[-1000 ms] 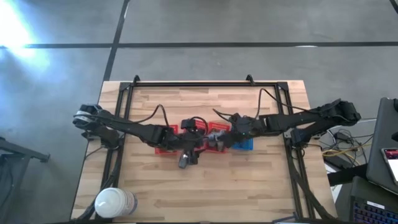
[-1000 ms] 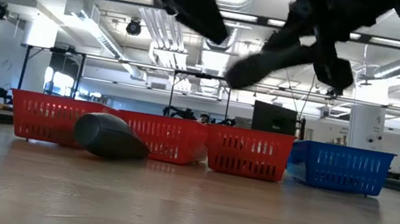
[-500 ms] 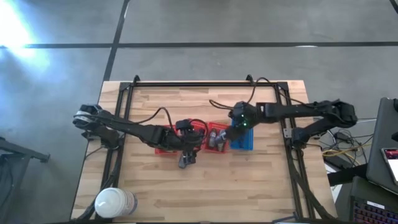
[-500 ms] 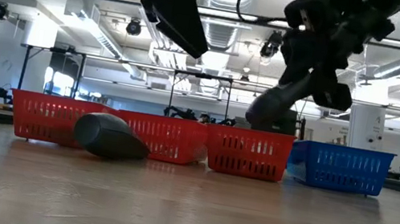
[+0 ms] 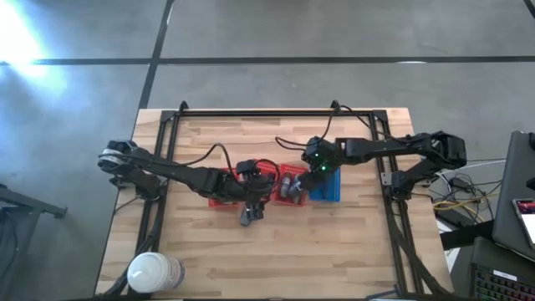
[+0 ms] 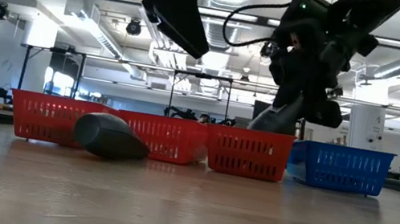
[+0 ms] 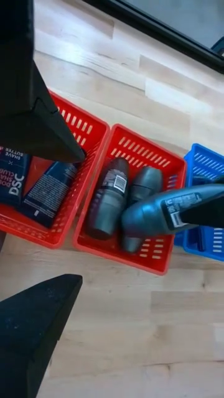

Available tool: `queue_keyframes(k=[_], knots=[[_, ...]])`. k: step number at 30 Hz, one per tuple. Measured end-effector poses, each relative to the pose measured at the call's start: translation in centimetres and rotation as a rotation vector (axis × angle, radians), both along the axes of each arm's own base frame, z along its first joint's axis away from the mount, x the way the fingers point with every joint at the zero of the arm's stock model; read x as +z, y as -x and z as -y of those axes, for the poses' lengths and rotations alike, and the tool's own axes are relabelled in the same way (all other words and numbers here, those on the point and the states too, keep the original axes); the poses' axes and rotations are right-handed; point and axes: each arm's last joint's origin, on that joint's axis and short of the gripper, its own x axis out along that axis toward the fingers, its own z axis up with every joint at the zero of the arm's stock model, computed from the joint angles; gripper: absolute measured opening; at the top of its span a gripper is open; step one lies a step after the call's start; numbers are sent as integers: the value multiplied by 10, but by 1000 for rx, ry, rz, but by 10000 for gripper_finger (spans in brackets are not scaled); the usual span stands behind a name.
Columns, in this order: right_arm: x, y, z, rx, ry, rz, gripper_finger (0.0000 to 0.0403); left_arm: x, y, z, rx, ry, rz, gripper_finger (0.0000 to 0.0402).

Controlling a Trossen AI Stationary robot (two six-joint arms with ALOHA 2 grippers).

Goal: Pick & Place Travel size toiletries
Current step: Put the deodorant into the right red bin, then adjust the left red bin

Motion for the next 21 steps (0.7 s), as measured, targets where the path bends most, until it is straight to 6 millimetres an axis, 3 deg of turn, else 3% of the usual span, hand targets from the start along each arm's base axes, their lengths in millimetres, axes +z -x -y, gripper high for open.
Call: queue_keyframes(k=[7, 21], knots=[[-1, -7, 7, -50, 28, 44, 167, 0, 0, -1, 3, -1, 0, 314], [23, -15, 19, -193, 119, 100, 238, 0, 0, -1, 4, 2, 3, 314]])
